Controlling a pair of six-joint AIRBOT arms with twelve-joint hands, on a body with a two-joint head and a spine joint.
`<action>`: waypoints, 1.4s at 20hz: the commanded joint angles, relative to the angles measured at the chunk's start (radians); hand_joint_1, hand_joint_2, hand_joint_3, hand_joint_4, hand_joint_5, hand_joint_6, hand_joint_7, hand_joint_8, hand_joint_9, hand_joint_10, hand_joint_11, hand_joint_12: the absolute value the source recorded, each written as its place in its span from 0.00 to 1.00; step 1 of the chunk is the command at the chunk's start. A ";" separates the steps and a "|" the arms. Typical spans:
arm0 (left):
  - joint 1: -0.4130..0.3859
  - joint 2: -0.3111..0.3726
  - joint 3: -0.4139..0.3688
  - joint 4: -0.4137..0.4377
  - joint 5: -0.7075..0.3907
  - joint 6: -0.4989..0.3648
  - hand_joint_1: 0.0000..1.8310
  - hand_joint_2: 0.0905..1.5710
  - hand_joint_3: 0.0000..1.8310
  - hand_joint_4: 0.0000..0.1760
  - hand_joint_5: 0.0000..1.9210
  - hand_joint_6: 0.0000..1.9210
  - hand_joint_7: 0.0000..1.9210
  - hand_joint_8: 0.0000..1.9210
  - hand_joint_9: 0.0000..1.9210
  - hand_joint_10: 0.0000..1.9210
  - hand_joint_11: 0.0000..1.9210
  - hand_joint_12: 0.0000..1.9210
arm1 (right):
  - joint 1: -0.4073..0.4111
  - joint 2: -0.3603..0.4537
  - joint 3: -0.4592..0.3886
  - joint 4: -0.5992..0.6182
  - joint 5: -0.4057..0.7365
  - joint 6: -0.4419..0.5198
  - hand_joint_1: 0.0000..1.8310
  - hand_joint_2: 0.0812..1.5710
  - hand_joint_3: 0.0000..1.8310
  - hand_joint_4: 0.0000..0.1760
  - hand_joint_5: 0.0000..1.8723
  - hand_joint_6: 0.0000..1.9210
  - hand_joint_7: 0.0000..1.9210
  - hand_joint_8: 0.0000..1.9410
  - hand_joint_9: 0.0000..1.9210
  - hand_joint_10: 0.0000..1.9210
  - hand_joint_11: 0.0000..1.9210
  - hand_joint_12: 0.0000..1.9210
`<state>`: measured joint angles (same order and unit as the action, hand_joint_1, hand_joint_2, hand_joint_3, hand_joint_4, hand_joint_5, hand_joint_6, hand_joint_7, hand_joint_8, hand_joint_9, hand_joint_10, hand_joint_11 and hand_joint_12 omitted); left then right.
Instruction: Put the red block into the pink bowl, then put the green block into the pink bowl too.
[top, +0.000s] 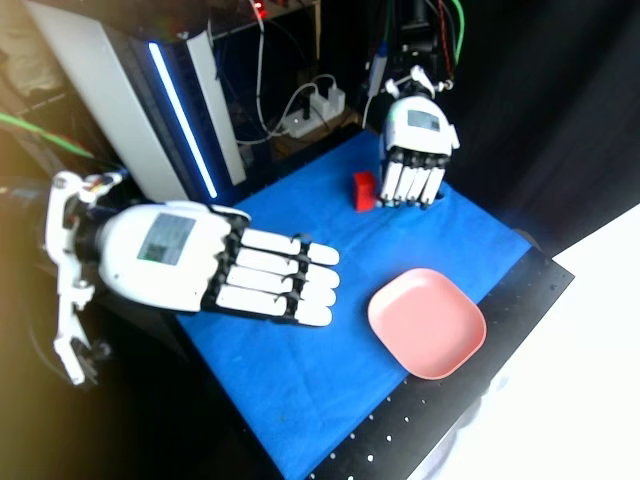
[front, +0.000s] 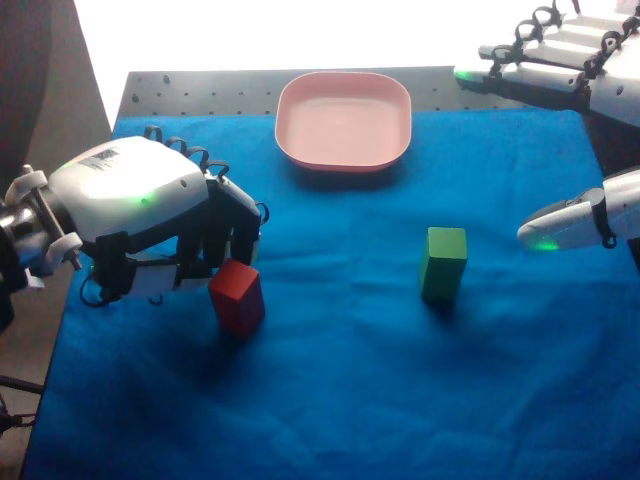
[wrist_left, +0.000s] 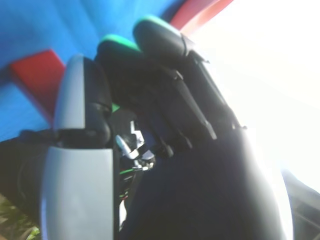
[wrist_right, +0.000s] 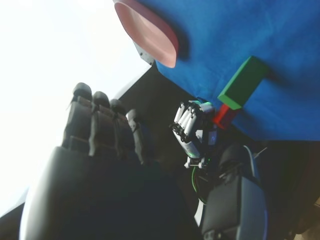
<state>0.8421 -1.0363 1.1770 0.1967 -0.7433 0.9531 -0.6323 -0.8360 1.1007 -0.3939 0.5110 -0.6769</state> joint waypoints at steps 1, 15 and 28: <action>-0.013 -0.009 0.006 -0.014 -0.108 0.000 0.76 0.66 0.00 0.00 0.48 0.41 0.59 0.38 0.58 0.57 0.44 0.79 | 0.016 0.000 0.002 0.028 0.105 0.003 0.12 0.56 0.01 0.40 0.00 0.00 0.00 0.00 0.00 0.00 0.00 0.00; -0.012 0.020 -0.019 0.017 -0.104 0.000 0.62 0.46 0.00 0.00 0.24 0.00 0.26 0.00 0.26 0.00 0.00 0.65 | 0.016 0.000 0.003 0.028 0.105 0.003 0.14 0.56 0.00 0.36 0.00 0.00 0.00 0.00 0.00 0.00 0.00 0.00; -0.010 0.009 -0.035 0.121 -0.121 -0.094 0.64 0.51 0.00 0.00 0.35 0.02 0.38 0.01 0.47 0.05 0.29 0.58 | 0.016 -0.004 0.004 0.032 0.105 0.003 0.12 0.57 0.00 0.31 0.00 0.00 0.00 0.00 0.00 0.00 0.00 0.00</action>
<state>0.8413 -1.0245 1.1385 0.3351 -0.7452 0.8639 -0.6323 -0.8406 1.1011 -0.3927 0.5106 -0.6773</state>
